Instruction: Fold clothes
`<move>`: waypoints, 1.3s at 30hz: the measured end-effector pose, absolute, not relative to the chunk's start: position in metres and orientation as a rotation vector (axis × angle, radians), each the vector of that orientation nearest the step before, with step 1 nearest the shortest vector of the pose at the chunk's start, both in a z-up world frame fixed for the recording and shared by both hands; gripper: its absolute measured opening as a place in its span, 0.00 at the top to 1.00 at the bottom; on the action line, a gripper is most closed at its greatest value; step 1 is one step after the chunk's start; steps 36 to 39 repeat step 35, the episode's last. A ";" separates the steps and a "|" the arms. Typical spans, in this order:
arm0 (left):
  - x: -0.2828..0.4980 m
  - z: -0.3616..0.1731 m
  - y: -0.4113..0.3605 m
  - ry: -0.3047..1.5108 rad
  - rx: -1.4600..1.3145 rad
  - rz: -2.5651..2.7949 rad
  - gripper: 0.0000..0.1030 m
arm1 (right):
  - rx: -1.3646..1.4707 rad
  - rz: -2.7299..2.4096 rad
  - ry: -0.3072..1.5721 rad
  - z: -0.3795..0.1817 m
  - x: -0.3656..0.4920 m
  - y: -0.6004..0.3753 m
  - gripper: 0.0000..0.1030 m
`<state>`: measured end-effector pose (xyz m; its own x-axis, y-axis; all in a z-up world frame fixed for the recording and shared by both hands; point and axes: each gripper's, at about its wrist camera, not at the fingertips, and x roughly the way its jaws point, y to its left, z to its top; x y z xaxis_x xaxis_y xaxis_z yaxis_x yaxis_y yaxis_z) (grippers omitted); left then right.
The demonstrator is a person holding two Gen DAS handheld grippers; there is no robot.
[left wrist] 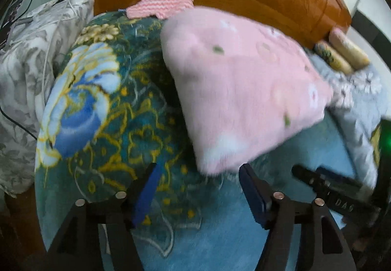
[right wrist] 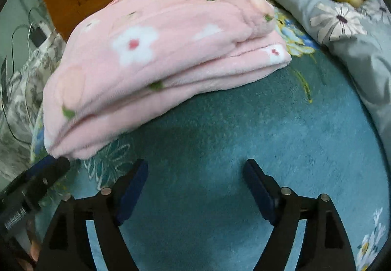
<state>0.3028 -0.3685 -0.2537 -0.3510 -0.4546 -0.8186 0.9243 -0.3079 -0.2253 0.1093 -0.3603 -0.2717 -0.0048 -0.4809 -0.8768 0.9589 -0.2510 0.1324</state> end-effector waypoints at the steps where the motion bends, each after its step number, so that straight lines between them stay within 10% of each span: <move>1: 0.300 -0.256 -0.364 0.852 0.810 -1.821 0.26 | 1.035 -1.555 0.645 -0.273 0.112 -0.359 0.17; 11: 0.290 -0.266 -0.352 0.777 0.757 -1.833 0.04 | 0.950 -1.601 0.629 -0.278 0.117 -0.347 0.13; 39: 0.281 -0.275 -0.347 0.709 0.772 -1.819 0.00 | 0.888 -1.688 0.575 -0.290 0.121 -0.336 0.04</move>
